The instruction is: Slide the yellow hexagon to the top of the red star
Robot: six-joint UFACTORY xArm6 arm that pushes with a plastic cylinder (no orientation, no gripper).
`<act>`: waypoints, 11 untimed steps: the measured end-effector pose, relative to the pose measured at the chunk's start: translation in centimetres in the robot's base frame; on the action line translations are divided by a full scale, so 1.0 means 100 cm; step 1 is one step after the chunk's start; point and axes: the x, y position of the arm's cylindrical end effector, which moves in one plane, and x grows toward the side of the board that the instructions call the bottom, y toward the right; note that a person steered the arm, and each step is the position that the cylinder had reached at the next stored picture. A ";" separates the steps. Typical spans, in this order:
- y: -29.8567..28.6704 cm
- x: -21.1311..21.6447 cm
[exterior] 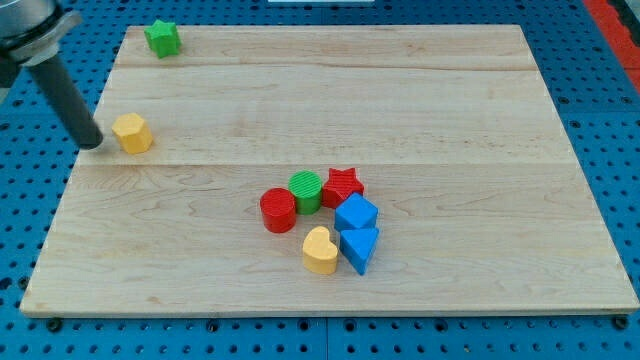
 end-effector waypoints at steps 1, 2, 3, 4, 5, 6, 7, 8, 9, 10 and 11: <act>0.046 -0.006; 0.133 0.015; 0.180 0.007; 0.187 -0.026; 0.201 -0.017; 0.234 0.012; 0.259 0.029; 0.295 0.007; 0.321 0.031; 0.304 0.043; 0.289 0.043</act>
